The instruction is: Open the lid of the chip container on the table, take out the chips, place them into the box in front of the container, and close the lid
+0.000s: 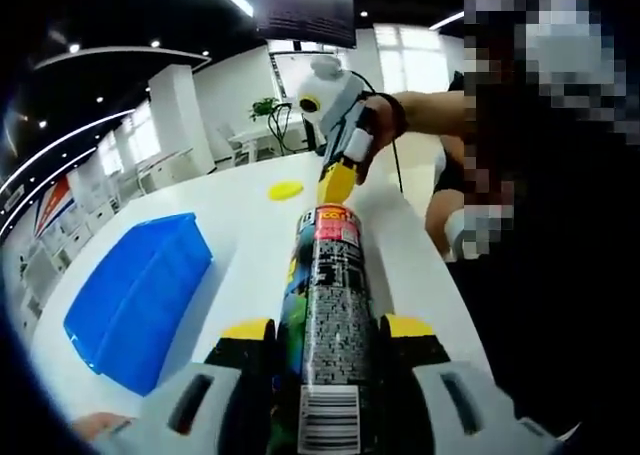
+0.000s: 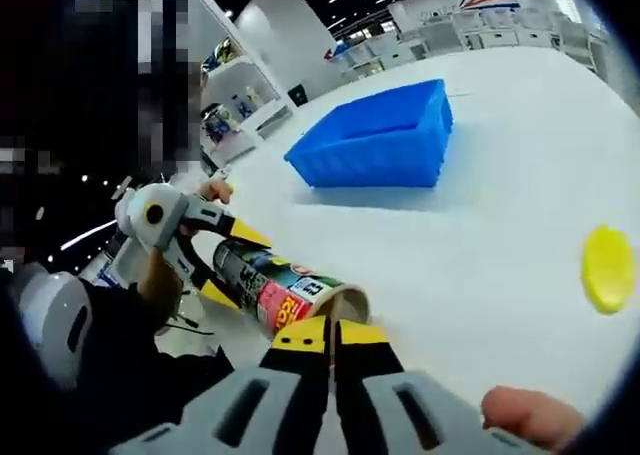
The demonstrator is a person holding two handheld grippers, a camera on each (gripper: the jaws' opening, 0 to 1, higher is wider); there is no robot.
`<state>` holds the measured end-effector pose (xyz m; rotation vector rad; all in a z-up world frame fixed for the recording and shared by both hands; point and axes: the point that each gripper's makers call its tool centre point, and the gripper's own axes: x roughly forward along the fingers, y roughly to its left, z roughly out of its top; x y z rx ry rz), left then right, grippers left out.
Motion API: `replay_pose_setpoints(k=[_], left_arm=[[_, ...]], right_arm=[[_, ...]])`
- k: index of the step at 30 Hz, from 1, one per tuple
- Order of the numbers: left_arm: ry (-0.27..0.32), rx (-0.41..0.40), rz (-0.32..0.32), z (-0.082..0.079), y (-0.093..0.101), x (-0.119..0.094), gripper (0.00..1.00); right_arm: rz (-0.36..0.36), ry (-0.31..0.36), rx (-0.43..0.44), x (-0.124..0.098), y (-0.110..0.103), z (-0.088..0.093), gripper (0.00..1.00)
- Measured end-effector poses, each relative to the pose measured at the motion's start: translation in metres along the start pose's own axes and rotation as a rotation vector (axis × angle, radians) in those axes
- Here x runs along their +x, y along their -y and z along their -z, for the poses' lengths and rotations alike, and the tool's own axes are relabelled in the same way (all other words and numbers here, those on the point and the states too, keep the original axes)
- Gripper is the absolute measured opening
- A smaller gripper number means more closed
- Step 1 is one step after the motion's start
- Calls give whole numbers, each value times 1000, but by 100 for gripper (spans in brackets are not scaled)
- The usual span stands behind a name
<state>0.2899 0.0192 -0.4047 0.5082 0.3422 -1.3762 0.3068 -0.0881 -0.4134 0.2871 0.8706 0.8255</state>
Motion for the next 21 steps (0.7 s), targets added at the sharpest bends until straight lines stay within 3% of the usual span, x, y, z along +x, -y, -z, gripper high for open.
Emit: replay_pose_setpoints(k=[3,9,12,14,16,20,21], left_arm=[[7,-2,0,0,0,0,43],[20,-24,3,0,-2,-1,43],[31,-25,5,-1,-1,-1,43],[29,-25,8,-1,-1,0,43],[26,-19,8,-1,0,0,43],[25,-13,5,-1,0,0,43],[28,-11,4,-1,0,0,43]], right_arm=[[-80,2,89,2,-2,0,2],[-266,7,362,10,-2,3,2],[-264,17,342,14,-3,5,1],[-225,5,318,12,-2,5,0],[-135,-29,278,11,-1,6,0],[75,-31,38,3,2,0,0],[147,-17,-57,1,4,-3,0]])
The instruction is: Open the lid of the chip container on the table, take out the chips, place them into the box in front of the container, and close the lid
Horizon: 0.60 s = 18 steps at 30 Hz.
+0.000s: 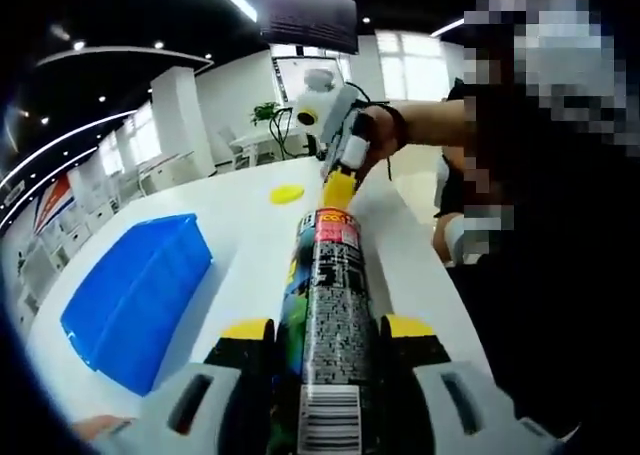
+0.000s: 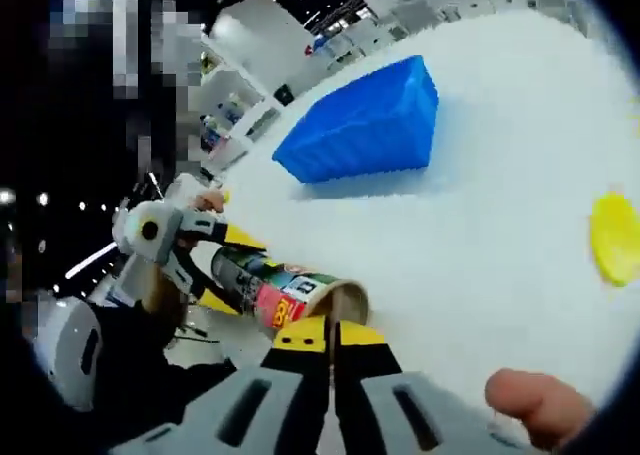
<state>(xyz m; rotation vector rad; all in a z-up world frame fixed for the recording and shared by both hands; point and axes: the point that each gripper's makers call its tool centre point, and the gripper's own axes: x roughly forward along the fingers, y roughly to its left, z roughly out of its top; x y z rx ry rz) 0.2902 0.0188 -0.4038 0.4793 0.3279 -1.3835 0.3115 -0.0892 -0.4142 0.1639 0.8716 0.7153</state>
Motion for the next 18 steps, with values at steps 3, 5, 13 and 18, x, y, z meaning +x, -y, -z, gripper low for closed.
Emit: replay_pose_setpoints(k=[3,5,13,18], left_arm=[[7,3,-11,-1,0,0,43],[10,14,-13,-1,0,0,43],[-8,47,-26,0,2,0,43],[-3,51,-32,0,2,-2,43]], right_arm=[[93,5,-110,-2,-1,0,0],[93,9,-106,-3,-2,1,0],[152,14,-144,-10,7,3,0],[107,45,-56,-17,18,4,0]])
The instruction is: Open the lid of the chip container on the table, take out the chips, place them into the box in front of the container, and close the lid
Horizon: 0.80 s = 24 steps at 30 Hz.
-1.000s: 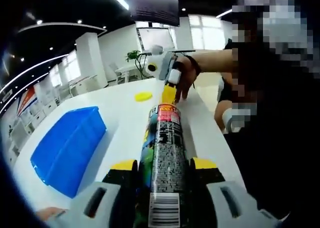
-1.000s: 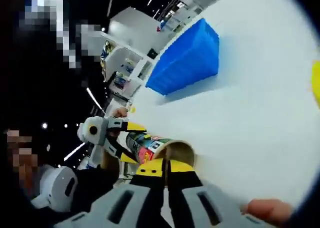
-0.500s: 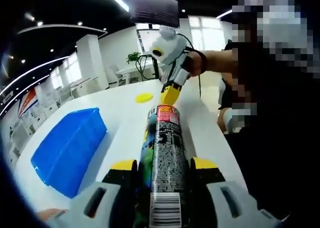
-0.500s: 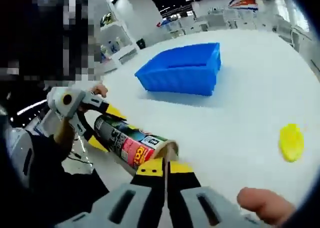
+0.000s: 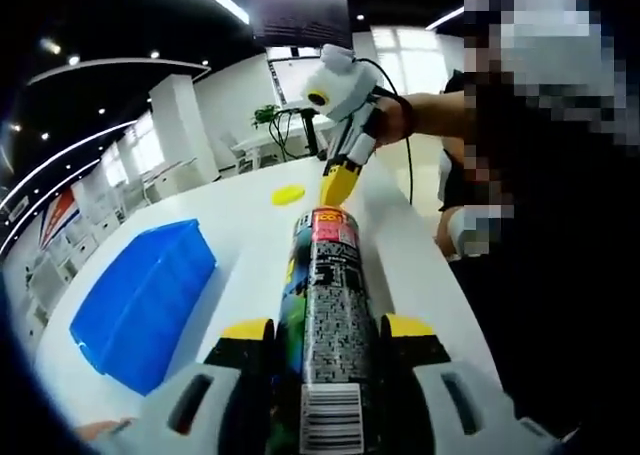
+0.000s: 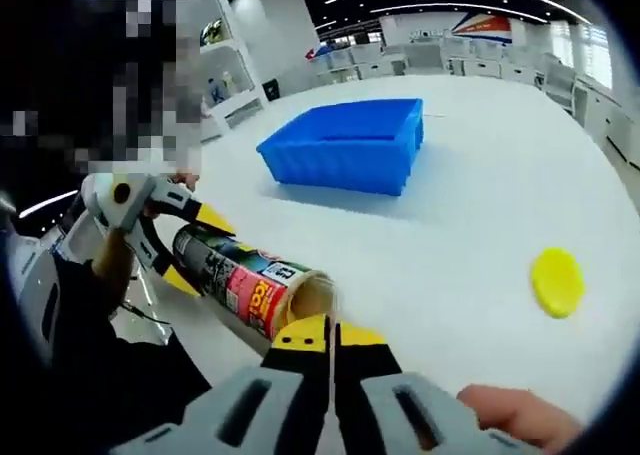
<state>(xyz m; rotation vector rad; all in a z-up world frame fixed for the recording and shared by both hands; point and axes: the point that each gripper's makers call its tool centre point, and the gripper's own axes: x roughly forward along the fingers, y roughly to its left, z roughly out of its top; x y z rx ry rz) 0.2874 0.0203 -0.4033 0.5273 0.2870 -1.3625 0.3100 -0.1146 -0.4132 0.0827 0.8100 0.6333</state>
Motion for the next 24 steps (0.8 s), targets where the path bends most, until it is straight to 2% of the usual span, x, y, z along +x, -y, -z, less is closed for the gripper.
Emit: replay_pose_setpoints(k=[14,24], left_arm=[[3,0,-2,0,1,-1,43],[3,1,-3,0,2,0,43]], right_arm=[[17,-3,5,-8,12,2,0],[12,3,49,-13,21,3,0]])
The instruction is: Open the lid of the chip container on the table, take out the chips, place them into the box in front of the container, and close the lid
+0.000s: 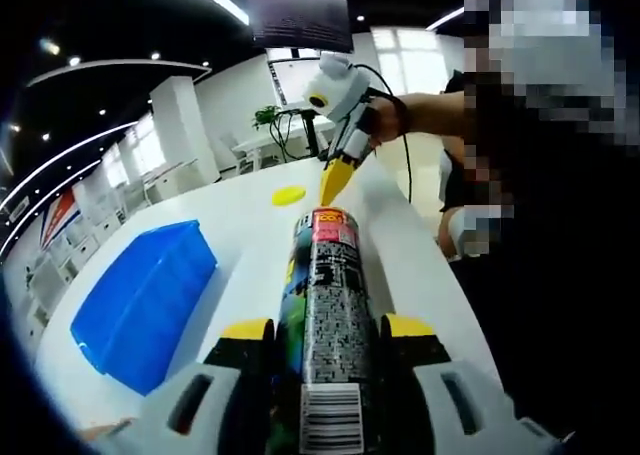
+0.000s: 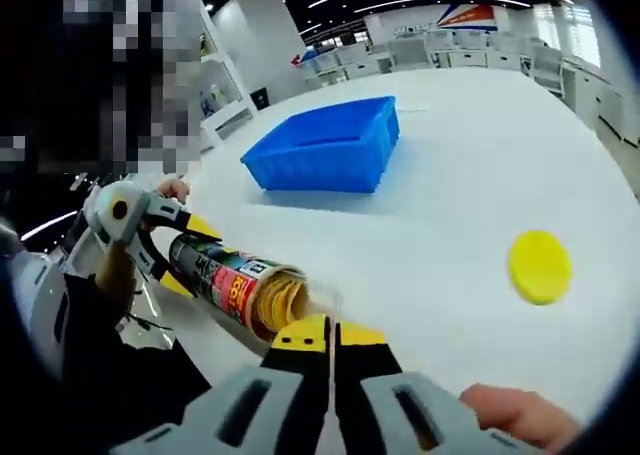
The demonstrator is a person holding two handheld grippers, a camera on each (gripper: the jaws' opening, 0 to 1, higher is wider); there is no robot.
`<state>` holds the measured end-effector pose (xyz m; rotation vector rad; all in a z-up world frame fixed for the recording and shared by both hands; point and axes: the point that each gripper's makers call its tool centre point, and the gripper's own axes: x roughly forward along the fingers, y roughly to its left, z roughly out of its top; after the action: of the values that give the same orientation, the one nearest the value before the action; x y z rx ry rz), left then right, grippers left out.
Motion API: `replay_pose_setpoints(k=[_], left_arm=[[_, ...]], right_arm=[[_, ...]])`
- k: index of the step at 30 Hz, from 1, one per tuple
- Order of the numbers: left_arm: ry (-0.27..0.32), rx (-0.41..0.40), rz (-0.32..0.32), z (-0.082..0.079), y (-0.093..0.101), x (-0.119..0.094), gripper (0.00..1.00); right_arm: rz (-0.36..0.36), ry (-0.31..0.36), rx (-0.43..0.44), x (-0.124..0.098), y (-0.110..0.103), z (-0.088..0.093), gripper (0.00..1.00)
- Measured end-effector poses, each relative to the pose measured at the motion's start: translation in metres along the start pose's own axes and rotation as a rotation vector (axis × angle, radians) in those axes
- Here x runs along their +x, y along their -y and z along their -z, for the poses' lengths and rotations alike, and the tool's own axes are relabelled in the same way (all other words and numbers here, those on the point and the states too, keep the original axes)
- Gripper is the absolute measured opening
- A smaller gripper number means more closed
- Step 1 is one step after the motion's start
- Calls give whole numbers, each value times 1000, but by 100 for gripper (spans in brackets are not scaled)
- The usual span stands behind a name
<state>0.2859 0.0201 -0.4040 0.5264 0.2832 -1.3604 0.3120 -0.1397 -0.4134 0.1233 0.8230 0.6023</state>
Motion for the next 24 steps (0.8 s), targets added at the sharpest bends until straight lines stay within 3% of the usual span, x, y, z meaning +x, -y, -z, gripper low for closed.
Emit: replay_pose_setpoints(k=[24], left_arm=[[-13,11,-7,1,-1,1,43]], right_arm=[[33,13,-1,-5,12,-1,0]])
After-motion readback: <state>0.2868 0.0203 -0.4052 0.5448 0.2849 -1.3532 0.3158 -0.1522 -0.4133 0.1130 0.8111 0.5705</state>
